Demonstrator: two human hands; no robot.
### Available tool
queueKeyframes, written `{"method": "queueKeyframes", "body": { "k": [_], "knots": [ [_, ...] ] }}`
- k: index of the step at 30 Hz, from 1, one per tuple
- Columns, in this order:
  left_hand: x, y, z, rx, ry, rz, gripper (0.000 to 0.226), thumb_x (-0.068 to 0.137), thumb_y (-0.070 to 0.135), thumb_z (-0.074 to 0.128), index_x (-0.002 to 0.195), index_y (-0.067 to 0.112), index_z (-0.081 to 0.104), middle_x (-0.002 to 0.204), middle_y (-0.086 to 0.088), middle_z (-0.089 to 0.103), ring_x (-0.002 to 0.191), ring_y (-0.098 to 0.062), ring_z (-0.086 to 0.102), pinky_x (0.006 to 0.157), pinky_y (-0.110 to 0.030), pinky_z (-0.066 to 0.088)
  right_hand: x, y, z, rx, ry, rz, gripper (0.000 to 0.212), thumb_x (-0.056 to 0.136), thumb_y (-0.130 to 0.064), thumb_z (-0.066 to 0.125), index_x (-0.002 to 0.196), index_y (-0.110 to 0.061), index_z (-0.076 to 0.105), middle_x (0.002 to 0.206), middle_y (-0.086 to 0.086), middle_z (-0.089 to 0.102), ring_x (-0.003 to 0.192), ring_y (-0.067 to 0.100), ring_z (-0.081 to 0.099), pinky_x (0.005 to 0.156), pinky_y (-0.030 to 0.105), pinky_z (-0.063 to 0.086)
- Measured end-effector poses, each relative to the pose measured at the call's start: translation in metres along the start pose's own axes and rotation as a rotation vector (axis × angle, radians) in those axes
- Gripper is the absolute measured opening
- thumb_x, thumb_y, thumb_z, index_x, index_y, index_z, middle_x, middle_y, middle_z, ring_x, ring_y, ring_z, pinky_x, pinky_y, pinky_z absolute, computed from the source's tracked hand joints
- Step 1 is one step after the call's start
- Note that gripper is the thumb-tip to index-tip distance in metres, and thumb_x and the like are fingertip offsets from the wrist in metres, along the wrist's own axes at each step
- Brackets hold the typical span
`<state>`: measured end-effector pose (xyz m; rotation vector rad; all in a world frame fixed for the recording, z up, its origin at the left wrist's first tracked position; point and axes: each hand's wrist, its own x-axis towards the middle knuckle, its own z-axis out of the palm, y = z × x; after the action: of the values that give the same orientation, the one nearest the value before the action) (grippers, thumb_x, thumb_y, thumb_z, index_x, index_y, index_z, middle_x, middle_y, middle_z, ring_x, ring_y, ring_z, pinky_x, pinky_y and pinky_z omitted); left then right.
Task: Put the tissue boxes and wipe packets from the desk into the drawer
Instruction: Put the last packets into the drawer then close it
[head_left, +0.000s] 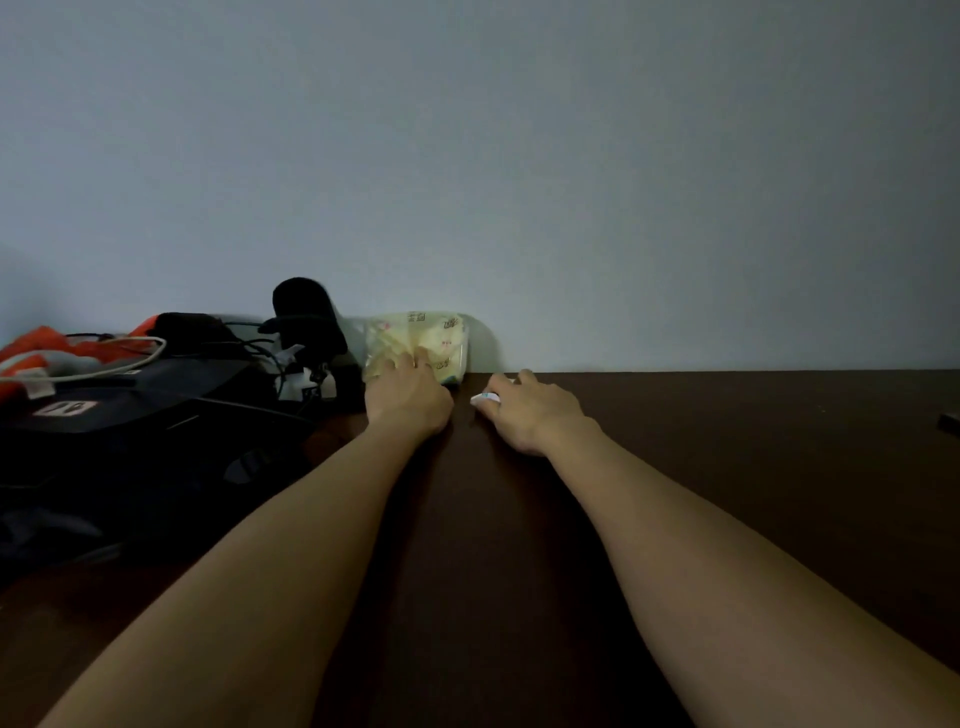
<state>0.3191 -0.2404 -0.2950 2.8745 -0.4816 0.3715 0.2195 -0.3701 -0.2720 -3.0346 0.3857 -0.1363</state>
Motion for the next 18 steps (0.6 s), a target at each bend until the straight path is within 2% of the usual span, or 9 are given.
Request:
{"method": "queueKeyframes", "body": {
  "k": [3, 5, 7, 9, 11, 13, 18],
  "knots": [
    [0.006, 0.0, -0.002, 0.112, 0.075, 0.016, 0.043, 0.097, 0.03, 0.043, 0.131, 0.009, 0.06, 0.134, -0.015, 0.057, 0.125, -0.035, 0.05, 0.103, -0.047, 0.04, 0.009, -0.001, 0.0, 0.003, 0.004, -0.003, 0.052, 0.106, -0.056, 0.026, 0.144, -0.025, 0.045, 0.146, 0.012, 0.043, 0.132, 0.036, 0.048, 0.104, 0.049, 0.042],
    [0.003, 0.0, -0.003, 0.172, 0.114, 0.063, 0.032, 0.097, 0.023, 0.046, 0.115, 0.01, 0.069, 0.118, -0.012, 0.065, 0.113, -0.031, 0.058, 0.094, -0.044, 0.045, 0.011, -0.002, 0.001, 0.001, 0.002, 0.003, 0.052, 0.106, -0.056, 0.027, 0.144, -0.025, 0.045, 0.146, 0.012, 0.042, 0.133, 0.035, 0.048, 0.105, 0.049, 0.043],
    [-0.002, 0.0, -0.004, 0.176, 0.152, 0.113, 0.026, 0.097, 0.014, 0.047, 0.108, 0.008, 0.07, 0.107, -0.011, 0.068, 0.102, -0.029, 0.063, 0.081, -0.039, 0.048, 0.008, -0.002, 0.001, -0.013, 0.001, 0.007, 0.052, 0.106, -0.056, 0.027, 0.144, -0.025, 0.044, 0.146, 0.012, 0.042, 0.132, 0.035, 0.048, 0.102, 0.048, 0.043],
    [-0.011, 0.001, -0.009, 0.155, 0.15, 0.151, 0.023, 0.096, 0.01, 0.048, 0.106, 0.006, 0.068, 0.106, -0.012, 0.069, 0.098, -0.029, 0.065, 0.071, -0.036, 0.045, 0.002, -0.004, -0.003, -0.064, -0.002, 0.0, 0.053, 0.105, -0.058, 0.027, 0.143, -0.025, 0.045, 0.144, 0.012, 0.044, 0.128, 0.036, 0.051, 0.092, 0.045, 0.042],
    [-0.025, -0.001, -0.016, 0.135, 0.124, 0.191, 0.021, 0.096, 0.011, 0.049, 0.105, 0.007, 0.067, 0.106, -0.012, 0.07, 0.097, -0.03, 0.067, 0.068, -0.034, 0.041, -0.01, -0.007, -0.008, -0.111, -0.011, -0.003, 0.053, 0.105, -0.058, 0.027, 0.141, -0.025, 0.045, 0.142, 0.012, 0.047, 0.126, 0.035, 0.052, 0.085, 0.043, 0.039],
    [-0.048, -0.001, -0.026, 0.137, 0.115, 0.226, 0.02, 0.096, 0.013, 0.049, 0.105, 0.008, 0.067, 0.107, -0.012, 0.071, 0.096, -0.029, 0.067, 0.068, -0.033, 0.039, -0.031, -0.011, -0.011, -0.122, -0.012, -0.012, 0.052, 0.105, -0.058, 0.027, 0.141, -0.026, 0.045, 0.141, 0.012, 0.047, 0.125, 0.036, 0.052, 0.083, 0.043, 0.038],
    [-0.134, 0.001, -0.052, 0.122, 0.104, 0.242, 0.022, 0.098, 0.013, 0.048, 0.108, 0.007, 0.067, 0.111, -0.012, 0.07, 0.1, -0.03, 0.068, 0.07, -0.032, 0.039, -0.116, -0.02, -0.018, -0.079, -0.013, -0.033, 0.051, 0.105, -0.057, 0.026, 0.141, -0.026, 0.046, 0.142, 0.013, 0.046, 0.126, 0.039, 0.052, 0.091, 0.046, 0.043]
  ]
}}
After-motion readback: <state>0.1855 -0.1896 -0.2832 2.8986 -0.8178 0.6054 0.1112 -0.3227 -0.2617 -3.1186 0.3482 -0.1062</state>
